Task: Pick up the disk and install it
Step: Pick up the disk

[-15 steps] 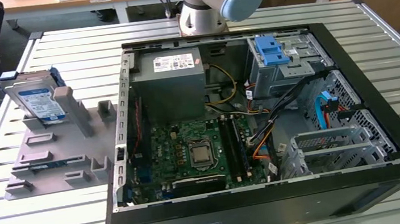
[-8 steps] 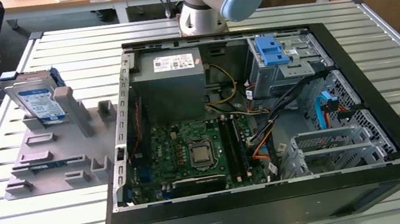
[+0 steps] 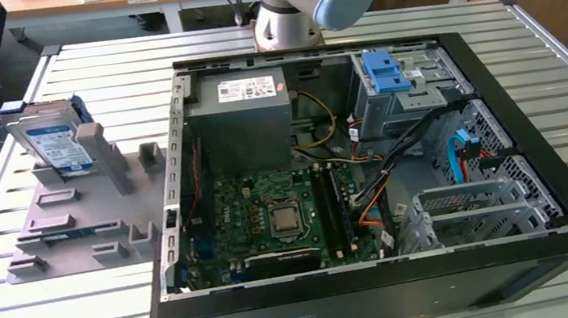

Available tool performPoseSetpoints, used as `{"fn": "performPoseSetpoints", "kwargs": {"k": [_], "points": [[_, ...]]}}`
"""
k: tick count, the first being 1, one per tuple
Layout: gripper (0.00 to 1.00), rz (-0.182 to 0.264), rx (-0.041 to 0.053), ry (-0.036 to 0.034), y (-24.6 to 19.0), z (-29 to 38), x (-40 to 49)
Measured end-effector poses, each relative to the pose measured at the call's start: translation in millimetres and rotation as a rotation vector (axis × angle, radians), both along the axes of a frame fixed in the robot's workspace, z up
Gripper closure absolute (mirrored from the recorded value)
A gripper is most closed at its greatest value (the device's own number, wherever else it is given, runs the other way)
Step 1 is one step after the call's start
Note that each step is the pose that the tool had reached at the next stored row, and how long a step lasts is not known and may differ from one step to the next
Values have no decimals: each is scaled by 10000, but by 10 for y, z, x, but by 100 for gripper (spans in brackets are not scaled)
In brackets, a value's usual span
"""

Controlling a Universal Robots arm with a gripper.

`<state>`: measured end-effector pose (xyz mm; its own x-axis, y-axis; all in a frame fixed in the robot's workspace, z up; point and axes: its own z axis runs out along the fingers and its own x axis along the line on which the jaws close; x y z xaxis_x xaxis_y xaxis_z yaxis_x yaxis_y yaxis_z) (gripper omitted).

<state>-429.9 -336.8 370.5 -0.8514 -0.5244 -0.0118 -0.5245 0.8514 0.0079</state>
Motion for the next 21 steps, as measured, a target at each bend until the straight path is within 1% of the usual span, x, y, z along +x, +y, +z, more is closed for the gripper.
{"fn": "performPoseSetpoints", "kwargs": {"k": [1, 3, 4, 12, 14, 21], "points": [[89, 295, 0, -2, 0, 0, 0], [89, 454, -1, -5, 0, 0, 0], [89, 618, 0, -9, 0, 0, 0], [89, 1314, -1, -41, 0, 0, 0], [89, 1857, -1, -63, 0, 0, 0], [89, 2530, -1, -82, 0, 0, 0]]}}
